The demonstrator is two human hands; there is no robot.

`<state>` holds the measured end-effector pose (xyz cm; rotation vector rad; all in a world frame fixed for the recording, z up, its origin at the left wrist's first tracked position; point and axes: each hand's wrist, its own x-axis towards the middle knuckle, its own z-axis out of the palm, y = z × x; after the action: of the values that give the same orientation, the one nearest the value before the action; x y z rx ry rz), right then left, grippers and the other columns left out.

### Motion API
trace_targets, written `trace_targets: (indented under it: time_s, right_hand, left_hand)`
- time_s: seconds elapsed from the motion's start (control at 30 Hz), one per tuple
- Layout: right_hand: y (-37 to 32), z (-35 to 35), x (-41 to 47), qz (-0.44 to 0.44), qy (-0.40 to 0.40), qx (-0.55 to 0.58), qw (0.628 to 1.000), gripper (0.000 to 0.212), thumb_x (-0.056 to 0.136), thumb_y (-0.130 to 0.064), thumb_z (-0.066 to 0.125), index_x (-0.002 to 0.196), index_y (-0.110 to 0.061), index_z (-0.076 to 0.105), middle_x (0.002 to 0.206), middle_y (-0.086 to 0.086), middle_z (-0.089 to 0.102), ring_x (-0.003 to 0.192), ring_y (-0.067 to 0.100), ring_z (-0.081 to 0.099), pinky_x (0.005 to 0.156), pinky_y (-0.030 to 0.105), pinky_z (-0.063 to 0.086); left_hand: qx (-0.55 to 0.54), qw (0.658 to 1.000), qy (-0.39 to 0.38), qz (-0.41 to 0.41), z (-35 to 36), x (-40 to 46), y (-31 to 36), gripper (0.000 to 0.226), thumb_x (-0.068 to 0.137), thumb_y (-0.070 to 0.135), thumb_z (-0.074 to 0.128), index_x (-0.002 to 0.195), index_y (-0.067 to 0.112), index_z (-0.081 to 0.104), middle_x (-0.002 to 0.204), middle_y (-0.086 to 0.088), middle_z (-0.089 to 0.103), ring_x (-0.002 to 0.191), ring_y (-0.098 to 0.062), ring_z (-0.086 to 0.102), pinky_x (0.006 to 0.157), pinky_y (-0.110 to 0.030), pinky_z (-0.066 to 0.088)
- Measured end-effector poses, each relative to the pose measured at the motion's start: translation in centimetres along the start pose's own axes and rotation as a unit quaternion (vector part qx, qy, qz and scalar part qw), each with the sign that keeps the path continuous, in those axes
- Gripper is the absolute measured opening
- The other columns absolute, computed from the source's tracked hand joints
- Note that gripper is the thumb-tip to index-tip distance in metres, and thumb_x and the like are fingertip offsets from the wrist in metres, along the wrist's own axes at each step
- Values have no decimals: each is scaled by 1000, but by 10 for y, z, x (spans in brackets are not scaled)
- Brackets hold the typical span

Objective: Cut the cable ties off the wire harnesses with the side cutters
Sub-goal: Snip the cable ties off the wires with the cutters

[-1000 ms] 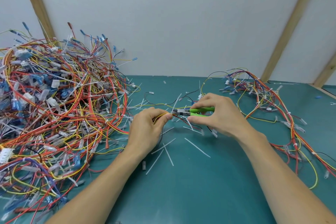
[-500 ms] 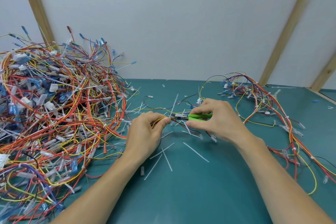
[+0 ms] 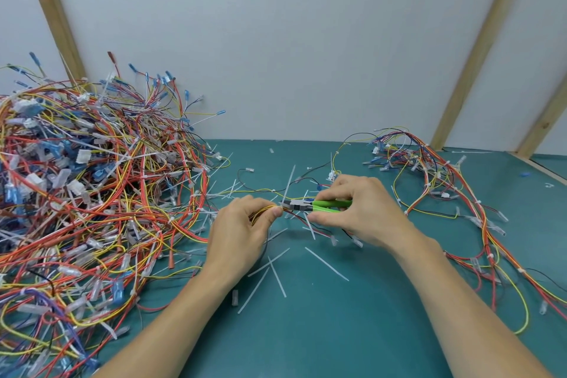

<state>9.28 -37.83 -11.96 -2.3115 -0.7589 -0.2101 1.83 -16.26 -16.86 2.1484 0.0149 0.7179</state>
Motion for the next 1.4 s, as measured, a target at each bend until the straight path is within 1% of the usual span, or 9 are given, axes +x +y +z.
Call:
trace_targets:
  time_s: [0.23,0.43,0.63,0.73,0.87,1.0,1.17,1.3,1.4]
  right_hand:
    - [2,2,1,-2,11,-9,1000,32,68,-62,83,91,-40,81,80,-14,62,78,8,59,73,38,52]
    - [5,8,3,63,123,38,990,41,69,-77,65,76,-37,71,77,-18,69,76,3,63,69,30,48]
    - [-3,6,5,119,61,189,973,27,93,-49,69,91,-23,70,80,-11,78,63,-6,61,75,30,47]
    - [-7,3,4,115,30,225,967,23,88,-31,80,97,-16,66,86,-6,79,70,1,68,75,23,49]
    - [-9,7,1,98,-37,197,975,33,80,-1,80,98,-17,57,102,-11,79,76,2,69,76,20,51]
    - [-14,17,-2,79,-34,202,976,35,78,-1,82,97,-18,57,98,-10,79,85,13,73,76,28,59]
    - [-20,26,-4,40,7,158,987,29,81,-6,80,90,-24,59,84,-10,78,77,4,69,71,15,51]
    - [-19,27,-4,61,20,155,986,23,85,-12,80,92,-21,61,81,-2,77,78,17,68,72,28,53]
    - [-21,30,-3,86,15,168,982,22,84,-11,80,92,-19,61,80,2,76,70,20,64,70,31,52]
  left_hand:
    - [-6,1000,-4,-4,-1,0,2,11,93,32,70,91,26,78,75,9,66,75,-14,59,69,-37,47]
    - [-31,999,11,-23,0,-2,7,11,92,37,69,86,31,75,72,17,68,69,-7,61,68,-34,51]
    - [-59,996,55,-26,-7,0,10,10,90,40,71,87,35,79,83,19,74,83,-6,69,77,-39,55]
    - [-38,998,54,-20,-8,2,9,11,92,36,70,86,32,78,76,14,68,80,-14,64,76,-41,52]
    - [-89,994,47,-47,-8,5,7,14,92,36,70,82,31,79,75,16,70,71,-3,63,70,-30,50]
    - [-139,985,19,-100,-11,9,5,23,93,39,69,73,32,78,54,-1,48,53,-10,36,52,-24,29]
    - [-132,983,-14,-123,-13,8,9,26,93,41,68,71,31,78,52,9,31,51,-11,24,48,-25,20]
    - [88,996,17,21,-15,3,15,16,95,38,66,87,32,78,70,14,64,70,-12,57,68,-33,45]
    - [247,957,27,147,-14,0,23,11,92,28,70,100,32,77,88,11,70,85,-20,62,78,-38,43]
